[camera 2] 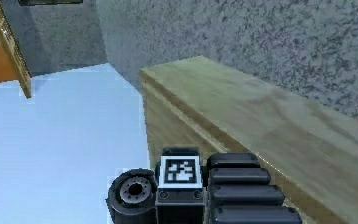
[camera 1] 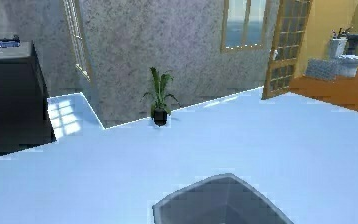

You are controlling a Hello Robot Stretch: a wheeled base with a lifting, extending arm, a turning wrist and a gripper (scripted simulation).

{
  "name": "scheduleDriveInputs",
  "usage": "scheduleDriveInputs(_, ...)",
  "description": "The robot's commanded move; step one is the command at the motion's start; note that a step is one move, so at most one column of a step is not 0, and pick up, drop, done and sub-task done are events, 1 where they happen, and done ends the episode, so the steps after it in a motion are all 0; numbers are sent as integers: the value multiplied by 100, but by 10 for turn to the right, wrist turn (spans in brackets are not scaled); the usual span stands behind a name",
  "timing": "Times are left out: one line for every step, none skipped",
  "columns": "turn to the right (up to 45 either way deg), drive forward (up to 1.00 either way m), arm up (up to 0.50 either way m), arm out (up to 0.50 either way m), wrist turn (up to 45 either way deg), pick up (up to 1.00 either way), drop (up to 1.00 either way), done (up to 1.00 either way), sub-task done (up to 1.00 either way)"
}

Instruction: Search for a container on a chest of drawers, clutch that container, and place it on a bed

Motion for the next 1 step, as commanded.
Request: scheduleDriveInputs(-450,0,0,0,0,0,0,0,0)
